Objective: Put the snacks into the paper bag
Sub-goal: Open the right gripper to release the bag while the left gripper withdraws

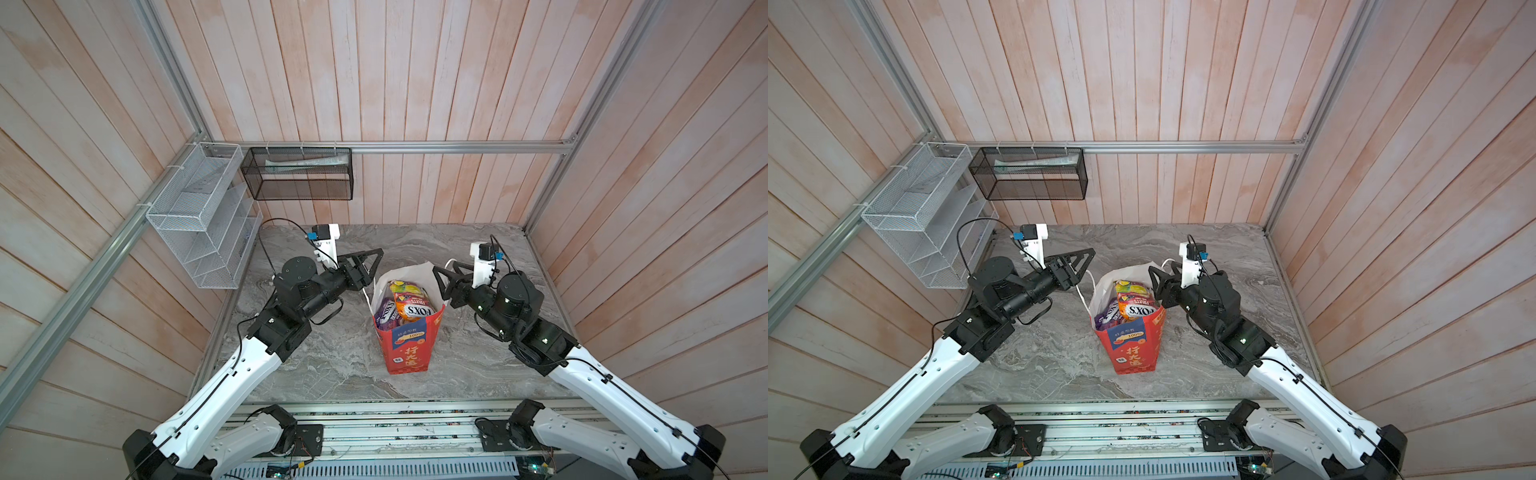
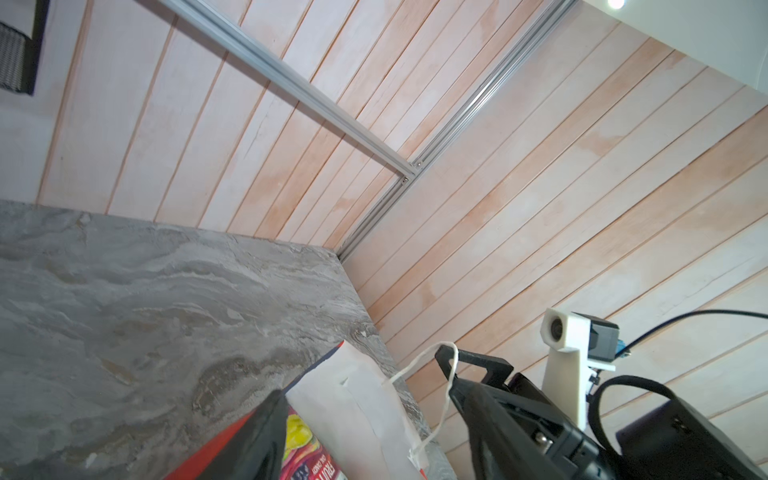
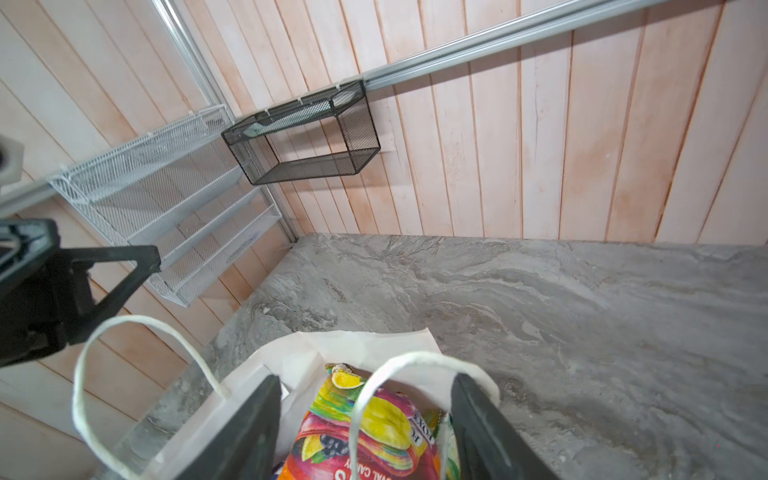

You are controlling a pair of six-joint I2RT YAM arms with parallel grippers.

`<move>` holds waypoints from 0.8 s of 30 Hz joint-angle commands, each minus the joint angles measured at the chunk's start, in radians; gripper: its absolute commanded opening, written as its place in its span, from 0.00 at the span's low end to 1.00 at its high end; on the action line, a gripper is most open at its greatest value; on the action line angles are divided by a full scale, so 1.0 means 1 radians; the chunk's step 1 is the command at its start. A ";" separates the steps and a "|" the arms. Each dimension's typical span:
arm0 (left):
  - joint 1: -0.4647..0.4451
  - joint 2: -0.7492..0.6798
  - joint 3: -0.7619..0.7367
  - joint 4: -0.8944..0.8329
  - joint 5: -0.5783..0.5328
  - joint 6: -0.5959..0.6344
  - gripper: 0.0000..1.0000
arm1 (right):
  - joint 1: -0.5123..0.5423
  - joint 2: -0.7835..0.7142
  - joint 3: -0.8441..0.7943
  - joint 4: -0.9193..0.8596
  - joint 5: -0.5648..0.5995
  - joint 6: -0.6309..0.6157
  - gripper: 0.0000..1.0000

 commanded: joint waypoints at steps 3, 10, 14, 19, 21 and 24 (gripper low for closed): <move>-0.002 -0.041 -0.001 0.020 -0.023 0.019 0.76 | -0.002 -0.048 -0.012 -0.010 0.107 0.035 0.87; -0.002 -0.131 -0.003 0.014 -0.021 0.007 0.78 | -0.002 -0.111 -0.032 -0.015 0.196 0.038 0.91; -0.002 -0.211 -0.014 0.001 -0.075 0.013 0.83 | -0.002 -0.159 -0.048 -0.002 0.217 0.036 0.98; -0.002 -0.300 -0.048 -0.020 -0.204 0.009 1.00 | -0.002 -0.210 -0.069 0.015 0.262 0.036 0.98; -0.002 -0.321 -0.056 -0.051 -0.281 -0.004 1.00 | -0.002 -0.228 -0.080 0.016 0.300 0.038 0.98; -0.002 -0.335 -0.063 -0.092 -0.396 -0.018 1.00 | -0.002 -0.269 -0.120 0.060 0.339 0.021 0.98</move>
